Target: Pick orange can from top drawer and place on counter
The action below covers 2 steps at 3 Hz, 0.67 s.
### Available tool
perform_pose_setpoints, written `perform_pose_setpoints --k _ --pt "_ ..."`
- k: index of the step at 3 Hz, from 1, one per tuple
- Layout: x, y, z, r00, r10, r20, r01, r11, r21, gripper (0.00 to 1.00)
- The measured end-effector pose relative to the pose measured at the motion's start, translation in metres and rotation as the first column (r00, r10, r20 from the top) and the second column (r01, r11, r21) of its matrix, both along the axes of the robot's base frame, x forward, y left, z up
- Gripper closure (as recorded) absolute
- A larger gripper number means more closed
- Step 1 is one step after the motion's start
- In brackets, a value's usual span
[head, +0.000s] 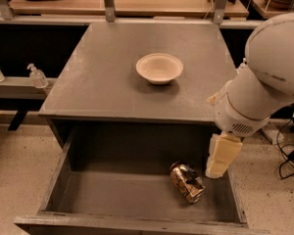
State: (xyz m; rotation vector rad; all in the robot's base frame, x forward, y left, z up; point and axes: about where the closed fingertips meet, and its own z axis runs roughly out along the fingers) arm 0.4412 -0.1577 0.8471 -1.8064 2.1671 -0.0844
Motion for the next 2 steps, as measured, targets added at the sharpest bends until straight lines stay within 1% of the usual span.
perform_pose_setpoints --k 1,2 --pt "0.0013 -0.0070 -0.0055 0.9997 -0.016 -0.021 0.016 1.000 -0.011 0.00" --pt "0.0008 -0.0125 -0.0099 0.9989 -0.036 0.030 0.039 0.996 -0.081 0.00"
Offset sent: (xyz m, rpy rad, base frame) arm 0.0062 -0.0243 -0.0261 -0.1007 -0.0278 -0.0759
